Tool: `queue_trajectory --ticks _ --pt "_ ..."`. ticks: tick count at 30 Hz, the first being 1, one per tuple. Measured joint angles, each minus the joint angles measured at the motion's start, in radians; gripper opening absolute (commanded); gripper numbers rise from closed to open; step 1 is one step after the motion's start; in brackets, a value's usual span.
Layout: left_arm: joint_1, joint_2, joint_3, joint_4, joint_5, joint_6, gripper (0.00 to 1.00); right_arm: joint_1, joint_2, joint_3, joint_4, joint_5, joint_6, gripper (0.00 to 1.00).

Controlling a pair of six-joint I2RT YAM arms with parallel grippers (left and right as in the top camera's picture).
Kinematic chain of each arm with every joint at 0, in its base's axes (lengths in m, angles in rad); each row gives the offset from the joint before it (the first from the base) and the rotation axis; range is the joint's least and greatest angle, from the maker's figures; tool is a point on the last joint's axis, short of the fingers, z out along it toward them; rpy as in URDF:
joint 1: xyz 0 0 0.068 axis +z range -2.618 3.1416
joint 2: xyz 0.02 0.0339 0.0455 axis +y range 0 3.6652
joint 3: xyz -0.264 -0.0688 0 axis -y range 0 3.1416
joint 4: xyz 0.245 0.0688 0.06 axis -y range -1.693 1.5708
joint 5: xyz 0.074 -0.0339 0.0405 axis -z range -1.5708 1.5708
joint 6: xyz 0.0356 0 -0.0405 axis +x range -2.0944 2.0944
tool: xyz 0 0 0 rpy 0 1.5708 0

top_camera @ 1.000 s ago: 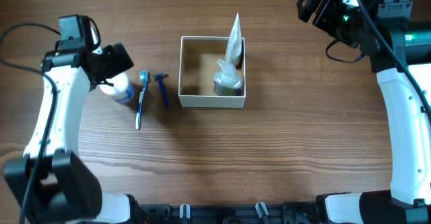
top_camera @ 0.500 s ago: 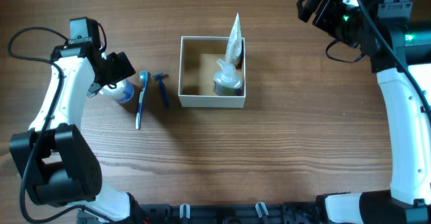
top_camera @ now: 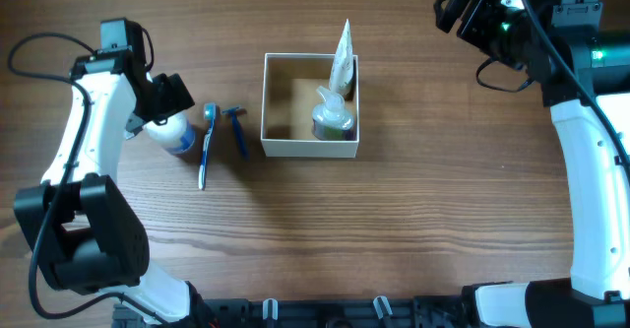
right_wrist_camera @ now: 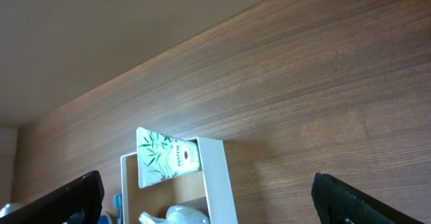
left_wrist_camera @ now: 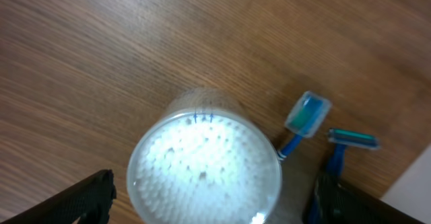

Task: Pack container
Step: 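Lower the left gripper around the cotton-swab tub to grasp it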

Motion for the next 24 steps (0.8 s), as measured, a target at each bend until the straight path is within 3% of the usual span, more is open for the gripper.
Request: queue_trajectory --ticks 9,20,24 --pt "0.000 0.001 0.117 -0.123 0.000 0.053 0.99 0.000 0.000 0.000 0.000 0.000 0.000 1.00" --pt "0.000 0.118 0.117 -0.128 -0.005 0.061 0.99 0.000 0.000 0.000 0.000 0.000 0.000 1.00" --pt "0.000 0.171 0.117 -0.129 -0.005 0.068 0.92 0.000 0.000 0.000 0.000 0.000 0.000 1.00"
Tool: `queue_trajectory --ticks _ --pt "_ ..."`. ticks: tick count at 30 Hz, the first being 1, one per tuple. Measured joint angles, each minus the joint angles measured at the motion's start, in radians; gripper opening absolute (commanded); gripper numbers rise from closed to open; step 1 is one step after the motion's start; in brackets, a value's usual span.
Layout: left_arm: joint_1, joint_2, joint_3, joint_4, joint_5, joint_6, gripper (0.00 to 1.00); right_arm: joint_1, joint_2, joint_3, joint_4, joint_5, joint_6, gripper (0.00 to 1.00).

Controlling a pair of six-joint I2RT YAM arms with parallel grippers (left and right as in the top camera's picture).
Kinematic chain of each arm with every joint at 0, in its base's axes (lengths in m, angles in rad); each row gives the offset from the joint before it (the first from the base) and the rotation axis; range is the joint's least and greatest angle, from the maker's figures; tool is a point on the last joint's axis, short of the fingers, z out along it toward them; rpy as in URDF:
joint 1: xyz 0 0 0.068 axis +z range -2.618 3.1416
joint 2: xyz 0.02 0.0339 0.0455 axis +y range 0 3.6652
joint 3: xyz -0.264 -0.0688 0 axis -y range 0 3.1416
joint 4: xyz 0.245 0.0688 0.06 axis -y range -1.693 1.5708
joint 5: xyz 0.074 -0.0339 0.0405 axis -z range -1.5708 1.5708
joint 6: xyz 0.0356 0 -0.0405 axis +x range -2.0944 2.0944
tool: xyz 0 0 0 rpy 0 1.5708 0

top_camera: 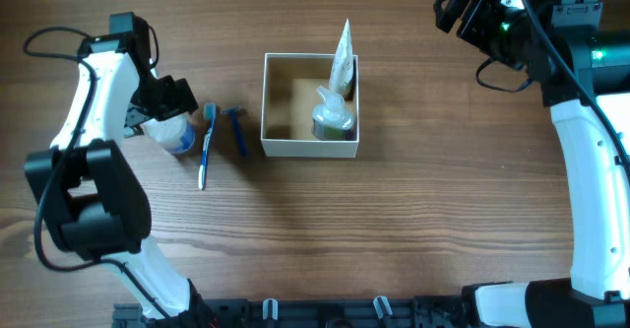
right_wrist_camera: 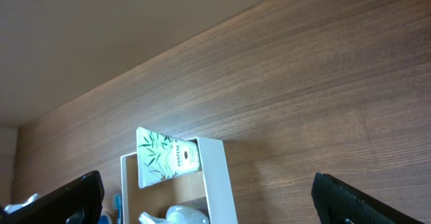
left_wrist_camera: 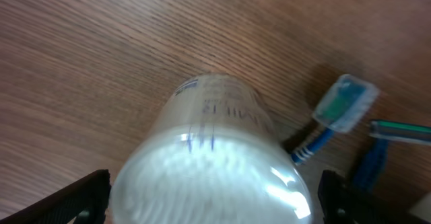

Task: Pack container
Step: 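Lower the left gripper around the cotton-swab tub to grasp it, then carry the tub with the left gripper into the box's left side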

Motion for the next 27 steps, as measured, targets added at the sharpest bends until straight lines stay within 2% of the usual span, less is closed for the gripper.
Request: queue_trajectory --ticks 7,11,14,20,27 --pt "0.000 0.039 0.000 0.007 0.000 0.009 0.68 0.000 0.000 0.000 0.000 0.000 0.000 1.00" --pt "0.000 0.039 0.001 0.012 0.000 0.010 0.66 0.000 0.000 0.000 0.000 0.000 0.000 1.00" --pt "0.000 0.039 0.001 0.010 0.000 0.011 0.59 0.000 0.000 0.000 0.000 0.000 0.000 1.00" --pt "-0.006 0.038 0.056 -0.073 0.000 0.011 0.59 0.000 0.000 0.000 0.000 0.000 0.000 1.00" --pt "-0.073 -0.031 0.293 -0.165 0.017 0.011 0.63 0.000 0.000 0.000 0.000 0.000 0.000 1.00"
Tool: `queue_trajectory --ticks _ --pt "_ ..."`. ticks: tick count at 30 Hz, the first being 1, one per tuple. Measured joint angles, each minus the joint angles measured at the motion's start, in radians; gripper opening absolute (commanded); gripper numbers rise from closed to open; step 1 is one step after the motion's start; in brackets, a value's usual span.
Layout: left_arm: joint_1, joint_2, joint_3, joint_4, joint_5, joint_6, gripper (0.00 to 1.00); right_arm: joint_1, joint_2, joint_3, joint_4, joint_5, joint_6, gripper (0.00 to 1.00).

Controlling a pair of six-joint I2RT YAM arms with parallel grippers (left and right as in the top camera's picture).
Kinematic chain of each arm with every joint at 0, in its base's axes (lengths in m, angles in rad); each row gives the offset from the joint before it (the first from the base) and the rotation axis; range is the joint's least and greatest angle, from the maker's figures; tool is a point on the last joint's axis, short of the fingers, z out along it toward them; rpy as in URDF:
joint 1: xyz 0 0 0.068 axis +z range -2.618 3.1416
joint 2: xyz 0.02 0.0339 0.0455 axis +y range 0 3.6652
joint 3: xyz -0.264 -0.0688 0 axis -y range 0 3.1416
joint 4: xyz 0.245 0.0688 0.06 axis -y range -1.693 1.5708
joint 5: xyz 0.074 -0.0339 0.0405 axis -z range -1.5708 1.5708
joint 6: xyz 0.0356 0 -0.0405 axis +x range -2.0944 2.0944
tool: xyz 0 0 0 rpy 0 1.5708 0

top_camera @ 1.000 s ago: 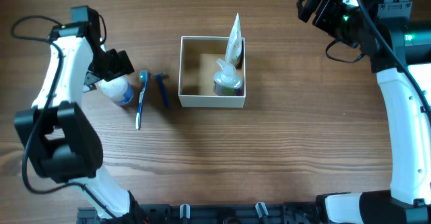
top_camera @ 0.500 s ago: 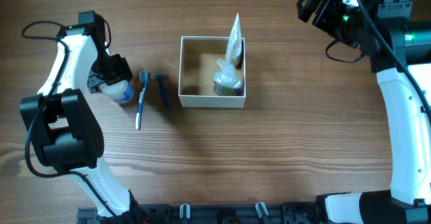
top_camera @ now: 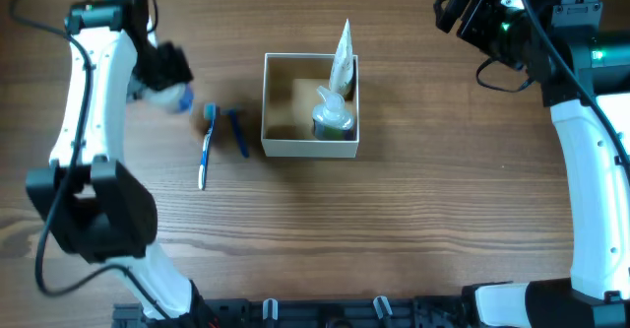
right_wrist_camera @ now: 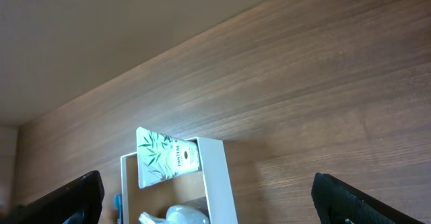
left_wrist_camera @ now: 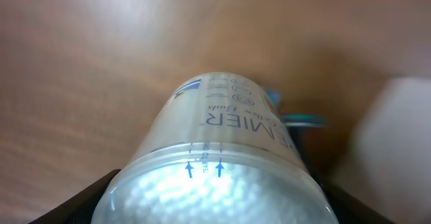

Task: Pack container
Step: 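Carry the tub with the left gripper into the box's left side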

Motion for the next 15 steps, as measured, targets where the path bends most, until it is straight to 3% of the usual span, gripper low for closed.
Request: queue_trajectory --ticks 9,15 --pt "-0.321 -0.093 0.080 0.131 0.062 0.000 0.67 0.000 0.000 0.000 0.000 0.000 0.000 1.00" --pt "-0.481 -0.037 0.080 0.192 -0.020 0.000 0.68 0.000 0.000 0.000 0.000 0.000 0.000 1.00"
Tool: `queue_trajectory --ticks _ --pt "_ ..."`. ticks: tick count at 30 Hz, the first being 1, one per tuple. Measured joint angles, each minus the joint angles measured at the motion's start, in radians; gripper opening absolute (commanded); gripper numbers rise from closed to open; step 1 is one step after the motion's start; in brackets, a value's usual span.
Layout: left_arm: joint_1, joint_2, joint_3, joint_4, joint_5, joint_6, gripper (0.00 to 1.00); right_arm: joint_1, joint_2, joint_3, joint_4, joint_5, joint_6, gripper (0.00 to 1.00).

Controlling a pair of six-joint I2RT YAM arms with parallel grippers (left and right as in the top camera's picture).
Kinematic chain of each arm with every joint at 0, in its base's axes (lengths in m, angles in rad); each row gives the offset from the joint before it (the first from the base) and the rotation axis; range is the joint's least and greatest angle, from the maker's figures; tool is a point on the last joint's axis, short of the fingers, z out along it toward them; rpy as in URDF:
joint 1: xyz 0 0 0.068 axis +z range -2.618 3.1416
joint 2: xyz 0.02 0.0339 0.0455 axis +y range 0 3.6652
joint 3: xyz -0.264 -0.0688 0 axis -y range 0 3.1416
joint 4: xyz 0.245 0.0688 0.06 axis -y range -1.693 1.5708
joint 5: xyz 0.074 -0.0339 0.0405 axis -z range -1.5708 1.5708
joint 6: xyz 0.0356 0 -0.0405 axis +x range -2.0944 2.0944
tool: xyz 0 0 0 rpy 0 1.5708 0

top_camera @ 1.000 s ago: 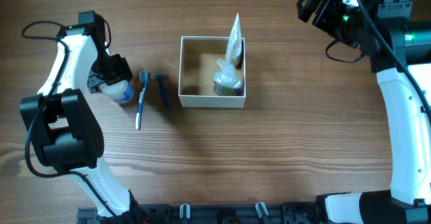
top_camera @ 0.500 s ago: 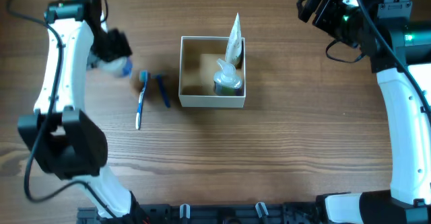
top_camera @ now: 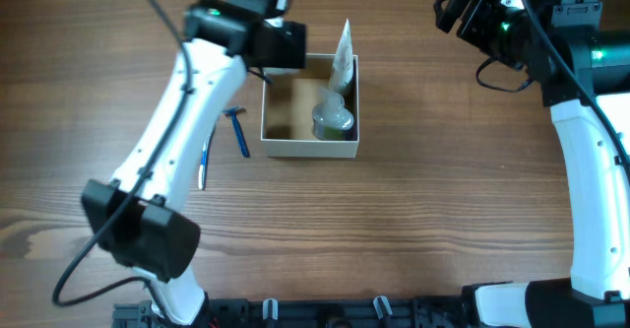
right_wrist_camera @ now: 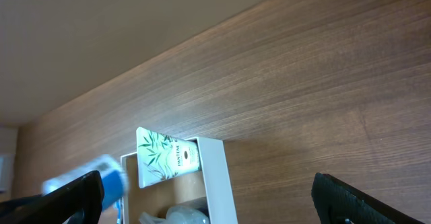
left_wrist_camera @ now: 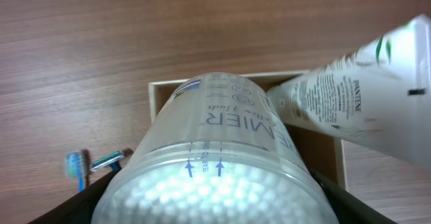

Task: Pack container
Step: 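Carry the tub with the left gripper into the box's left side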

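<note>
My left gripper (top_camera: pixel 277 42) is shut on a clear jar of cotton buds (left_wrist_camera: pixel 215 150) and holds it over the far left corner of the white box (top_camera: pixel 307 150). In the left wrist view the jar fills the space between my black fingers, with the box rim (left_wrist_camera: pixel 153 99) below it. A green-and-white tube (top_camera: pixel 343 44) leans in the box's far right corner, and a pump bottle (top_camera: pixel 333 117) stands beside it. My right gripper (top_camera: pixel 463 8) hangs open and empty at the far right, well away from the box.
A blue razor (top_camera: pixel 237 129) lies on the wooden table just left of the box. A blue toothbrush (top_camera: pixel 204 166) lies further left, partly under my left arm. The box's left half (top_camera: pixel 285 106) holds nothing.
My left gripper has carried the jar from the far left of the table, left of the toothbrush, to above the box's far left corner. The right arm has stayed still.
The jar stood on the table left of the toothbrush with my left gripper open around it. Then the gripper sat lower around it. Then it held the jar lifted at the far left, and now over the box.
</note>
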Motion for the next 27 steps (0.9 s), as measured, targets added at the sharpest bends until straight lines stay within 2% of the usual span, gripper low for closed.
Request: queue_trajectory --ticks 9,14,18,27 --pt "-0.013 0.151 0.000 0.012 -0.046 0.000 0.68 0.000 0.000 0.000 0.000 0.000 0.000 1.00" --pt "-0.013 0.230 0.000 0.010 -0.026 0.000 0.69 0.000 0.000 0.000 0.000 0.000 0.000 1.00" --pt "-0.013 0.264 0.000 0.008 -0.004 0.000 0.80 0.000 0.000 0.000 0.000 0.000 0.000 1.00" --pt "-0.013 0.278 0.000 0.012 0.042 -0.003 0.95 0.000 0.000 0.000 0.000 0.000 0.000 1.00"
